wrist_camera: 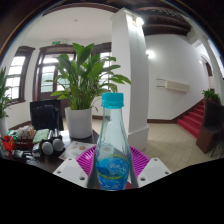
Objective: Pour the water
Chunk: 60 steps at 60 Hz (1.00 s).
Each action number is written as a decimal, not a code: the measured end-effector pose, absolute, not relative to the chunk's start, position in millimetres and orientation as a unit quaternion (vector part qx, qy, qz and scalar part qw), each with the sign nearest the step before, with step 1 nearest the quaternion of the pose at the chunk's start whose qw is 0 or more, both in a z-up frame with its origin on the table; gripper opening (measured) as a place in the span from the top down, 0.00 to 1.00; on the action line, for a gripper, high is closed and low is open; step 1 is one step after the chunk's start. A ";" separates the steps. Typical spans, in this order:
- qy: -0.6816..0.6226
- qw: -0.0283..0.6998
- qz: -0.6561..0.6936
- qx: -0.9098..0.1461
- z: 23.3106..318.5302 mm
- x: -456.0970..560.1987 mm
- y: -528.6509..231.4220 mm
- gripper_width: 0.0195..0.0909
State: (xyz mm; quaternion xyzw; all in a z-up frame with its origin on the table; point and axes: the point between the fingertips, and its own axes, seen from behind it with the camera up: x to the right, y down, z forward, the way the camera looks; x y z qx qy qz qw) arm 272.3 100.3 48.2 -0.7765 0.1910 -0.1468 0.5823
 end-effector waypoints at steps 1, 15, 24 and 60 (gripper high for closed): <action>0.192 0.583 -0.146 -0.776 48.1 272.5 100.6 0.55; 0.174 0.544 -0.151 -0.807 28.0 264.5 90.3 0.08; 0.151 0.535 -0.135 -0.820 27.0 239.0 59.8 0.09; 0.044 0.581 0.007 -0.813 185.9 18.8 -90.6 0.10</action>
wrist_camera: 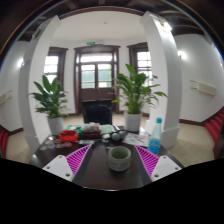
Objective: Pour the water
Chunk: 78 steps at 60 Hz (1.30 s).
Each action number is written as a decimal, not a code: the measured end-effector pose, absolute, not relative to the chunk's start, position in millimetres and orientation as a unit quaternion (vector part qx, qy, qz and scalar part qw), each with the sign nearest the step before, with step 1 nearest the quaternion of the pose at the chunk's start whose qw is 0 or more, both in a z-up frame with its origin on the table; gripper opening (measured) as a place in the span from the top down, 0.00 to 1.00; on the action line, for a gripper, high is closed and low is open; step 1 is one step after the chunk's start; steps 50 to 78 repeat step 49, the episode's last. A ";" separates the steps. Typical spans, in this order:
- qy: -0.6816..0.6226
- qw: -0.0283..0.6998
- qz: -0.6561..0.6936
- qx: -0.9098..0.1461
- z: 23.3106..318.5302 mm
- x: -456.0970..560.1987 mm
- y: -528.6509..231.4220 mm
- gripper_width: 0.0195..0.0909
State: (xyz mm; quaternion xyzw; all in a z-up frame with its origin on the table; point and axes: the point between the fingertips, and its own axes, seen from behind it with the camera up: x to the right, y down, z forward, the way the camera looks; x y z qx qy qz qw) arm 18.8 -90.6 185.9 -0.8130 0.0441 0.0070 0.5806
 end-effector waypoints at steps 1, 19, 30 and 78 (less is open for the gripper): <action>0.039 0.584 0.016 -0.811 190.3 9.3 -92.3 0.10; -0.021 0.587 0.068 -0.807 217.1 -80.9 -121.9 0.10; -0.038 0.595 0.062 -0.800 231.5 -94.9 -125.0 0.10; -0.036 0.596 0.055 -0.801 232.2 -94.1 -118.9 0.10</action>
